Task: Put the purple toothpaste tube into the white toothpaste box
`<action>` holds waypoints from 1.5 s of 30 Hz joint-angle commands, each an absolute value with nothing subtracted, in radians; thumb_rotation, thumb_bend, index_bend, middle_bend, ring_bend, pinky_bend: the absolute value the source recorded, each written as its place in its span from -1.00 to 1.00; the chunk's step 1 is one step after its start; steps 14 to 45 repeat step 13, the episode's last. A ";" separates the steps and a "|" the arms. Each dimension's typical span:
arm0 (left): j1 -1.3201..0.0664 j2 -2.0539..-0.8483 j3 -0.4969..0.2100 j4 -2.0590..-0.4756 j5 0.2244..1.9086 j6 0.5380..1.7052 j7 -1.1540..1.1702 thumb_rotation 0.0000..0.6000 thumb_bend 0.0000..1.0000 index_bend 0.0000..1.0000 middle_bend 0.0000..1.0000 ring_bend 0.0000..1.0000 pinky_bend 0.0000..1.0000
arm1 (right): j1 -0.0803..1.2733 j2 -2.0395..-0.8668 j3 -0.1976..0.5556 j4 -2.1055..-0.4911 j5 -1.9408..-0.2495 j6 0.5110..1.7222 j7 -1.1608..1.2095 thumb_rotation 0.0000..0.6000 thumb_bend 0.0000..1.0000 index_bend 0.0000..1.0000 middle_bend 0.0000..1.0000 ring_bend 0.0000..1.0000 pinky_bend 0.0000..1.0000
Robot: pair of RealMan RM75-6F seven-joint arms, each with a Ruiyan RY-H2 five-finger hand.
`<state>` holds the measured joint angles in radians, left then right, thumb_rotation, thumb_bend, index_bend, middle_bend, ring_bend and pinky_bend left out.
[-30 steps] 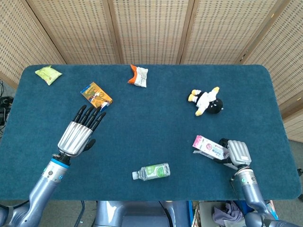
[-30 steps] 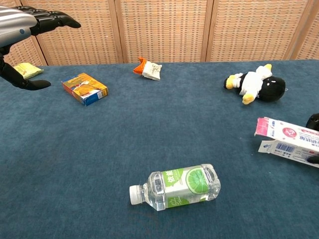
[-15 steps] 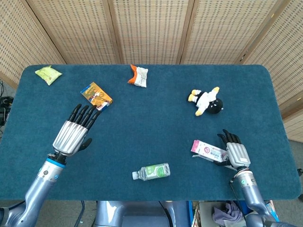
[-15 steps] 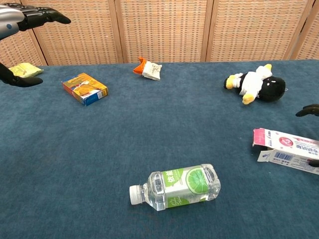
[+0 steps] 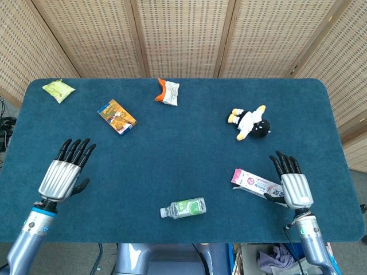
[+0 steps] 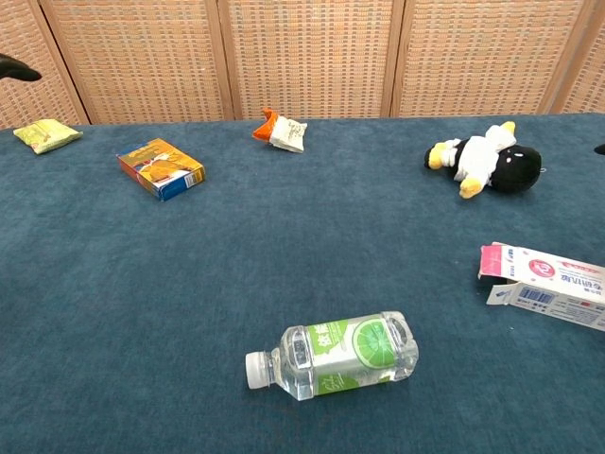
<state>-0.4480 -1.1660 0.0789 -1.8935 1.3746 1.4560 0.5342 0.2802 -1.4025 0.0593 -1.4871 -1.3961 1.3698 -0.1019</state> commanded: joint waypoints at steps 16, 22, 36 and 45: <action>-0.226 -1.304 0.175 -1.696 1.487 1.587 0.446 1.00 -0.41 -1.00 -1.00 -1.00 -1.00 | 0.177 -1.370 0.000 -1.483 -1.516 1.513 -0.146 1.00 -0.92 -1.00 -1.00 -1.00 -1.00; -0.226 -1.304 0.175 -1.696 1.487 1.587 0.446 1.00 -0.41 -1.00 -1.00 -1.00 -1.00 | 0.177 -1.370 0.000 -1.483 -1.516 1.513 -0.146 1.00 -0.92 -1.00 -1.00 -1.00 -1.00; -0.226 -1.304 0.175 -1.696 1.487 1.587 0.446 1.00 -0.41 -1.00 -1.00 -1.00 -1.00 | 0.177 -1.370 0.000 -1.483 -1.516 1.513 -0.146 1.00 -0.92 -1.00 -1.00 -1.00 -1.00; -0.226 -1.304 0.175 -1.696 1.487 1.587 0.446 1.00 -0.41 -1.00 -1.00 -1.00 -1.00 | 0.177 -1.370 0.000 -1.483 -1.516 1.513 -0.146 1.00 -0.92 -1.00 -1.00 -1.00 -1.00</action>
